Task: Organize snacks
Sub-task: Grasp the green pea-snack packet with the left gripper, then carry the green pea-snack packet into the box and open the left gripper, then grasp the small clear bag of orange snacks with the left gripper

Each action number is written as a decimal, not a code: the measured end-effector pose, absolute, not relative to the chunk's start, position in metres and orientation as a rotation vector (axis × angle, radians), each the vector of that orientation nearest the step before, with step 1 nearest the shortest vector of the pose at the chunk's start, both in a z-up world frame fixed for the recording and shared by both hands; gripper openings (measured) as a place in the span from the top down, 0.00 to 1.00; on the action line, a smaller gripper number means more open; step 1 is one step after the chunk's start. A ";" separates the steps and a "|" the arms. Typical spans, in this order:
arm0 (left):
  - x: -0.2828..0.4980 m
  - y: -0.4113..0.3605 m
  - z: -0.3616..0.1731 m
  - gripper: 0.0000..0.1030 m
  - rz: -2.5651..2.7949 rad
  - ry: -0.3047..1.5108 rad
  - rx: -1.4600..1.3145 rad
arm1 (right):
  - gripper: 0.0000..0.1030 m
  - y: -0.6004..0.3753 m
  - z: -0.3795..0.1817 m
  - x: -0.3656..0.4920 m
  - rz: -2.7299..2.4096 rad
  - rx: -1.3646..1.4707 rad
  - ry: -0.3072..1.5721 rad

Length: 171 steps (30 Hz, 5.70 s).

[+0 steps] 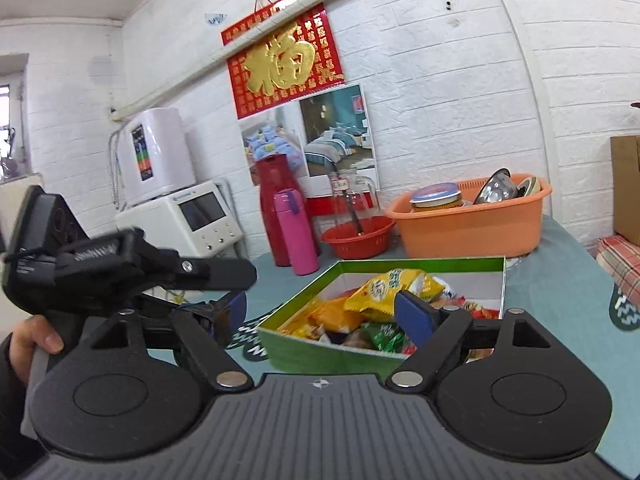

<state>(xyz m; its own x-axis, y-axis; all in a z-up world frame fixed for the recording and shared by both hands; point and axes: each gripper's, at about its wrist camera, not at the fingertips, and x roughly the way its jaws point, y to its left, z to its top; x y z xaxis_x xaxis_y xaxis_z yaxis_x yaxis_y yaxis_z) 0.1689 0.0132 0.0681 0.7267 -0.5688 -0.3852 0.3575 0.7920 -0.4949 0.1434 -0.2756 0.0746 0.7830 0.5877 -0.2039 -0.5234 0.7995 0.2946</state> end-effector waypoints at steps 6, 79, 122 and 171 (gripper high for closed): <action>0.198 0.005 0.010 0.00 -0.443 0.674 -0.321 | 0.00 -0.291 0.039 0.121 0.537 0.343 0.385; 0.294 0.054 0.049 0.60 -0.497 0.533 -0.557 | 0.51 -0.191 0.049 0.282 0.625 0.173 0.372; 0.166 -0.058 0.018 0.00 -0.622 0.748 -0.341 | 0.00 -0.332 0.001 0.178 0.356 -0.044 0.531; 0.190 -0.063 -0.024 0.03 -0.723 0.875 -0.343 | 0.05 -0.295 -0.028 0.135 0.519 0.054 0.661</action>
<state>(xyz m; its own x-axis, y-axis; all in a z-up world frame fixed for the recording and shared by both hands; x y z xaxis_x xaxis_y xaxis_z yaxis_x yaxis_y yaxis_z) 0.1905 -0.0631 -0.0244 0.4279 -0.6984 -0.5737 0.4322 0.7156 -0.5488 0.1351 -0.2949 -0.0281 0.6674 0.4763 -0.5725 -0.4427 0.8719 0.2094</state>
